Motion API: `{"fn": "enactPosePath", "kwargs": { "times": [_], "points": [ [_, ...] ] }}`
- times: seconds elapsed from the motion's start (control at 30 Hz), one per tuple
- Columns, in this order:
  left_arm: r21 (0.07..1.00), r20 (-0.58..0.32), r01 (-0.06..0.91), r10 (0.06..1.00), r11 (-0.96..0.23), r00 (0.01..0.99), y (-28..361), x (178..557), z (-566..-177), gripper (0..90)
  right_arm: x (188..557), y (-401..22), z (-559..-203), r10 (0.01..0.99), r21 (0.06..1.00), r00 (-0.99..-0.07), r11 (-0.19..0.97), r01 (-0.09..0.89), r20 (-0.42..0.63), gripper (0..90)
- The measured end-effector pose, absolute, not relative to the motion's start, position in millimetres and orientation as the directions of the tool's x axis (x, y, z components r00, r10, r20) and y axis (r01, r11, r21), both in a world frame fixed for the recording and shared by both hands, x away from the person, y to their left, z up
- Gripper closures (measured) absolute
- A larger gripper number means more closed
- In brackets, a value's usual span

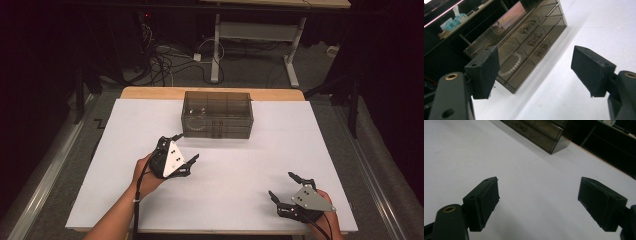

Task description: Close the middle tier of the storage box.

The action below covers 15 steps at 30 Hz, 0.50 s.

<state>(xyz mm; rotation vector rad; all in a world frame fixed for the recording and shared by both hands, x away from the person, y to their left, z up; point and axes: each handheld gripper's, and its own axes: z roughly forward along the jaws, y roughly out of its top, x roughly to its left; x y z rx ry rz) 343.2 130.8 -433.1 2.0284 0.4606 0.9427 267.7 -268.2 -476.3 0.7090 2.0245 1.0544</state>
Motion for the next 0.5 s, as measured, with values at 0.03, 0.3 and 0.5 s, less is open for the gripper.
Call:
{"fn": "enactPosePath", "kwargs": {
  "times": [0.03, 0.3, 0.5],
  "points": [
    [0.809, 0.455, -0.018, 0.607, -0.587, 0.651, 131, 342, -433, 23.0, 268, -268, -476, 0.737, 0.85, -0.578, 0.51, 0.134, -0.351, 17.8],
    [0.811, 0.458, -0.034, 0.597, -0.584, 0.658, 136, 334, -430, 23.0, 268, -265, -476, 0.732, 0.849, -0.582, 0.513, 0.131, -0.353, 17.7],
    [0.806, 0.467, -0.038, 0.597, -0.59, 0.652, 140, 328, -431, 23.0, 269, -263, -475, 0.731, 0.851, -0.586, 0.51, 0.128, -0.35, 17.8]
  ]
}}
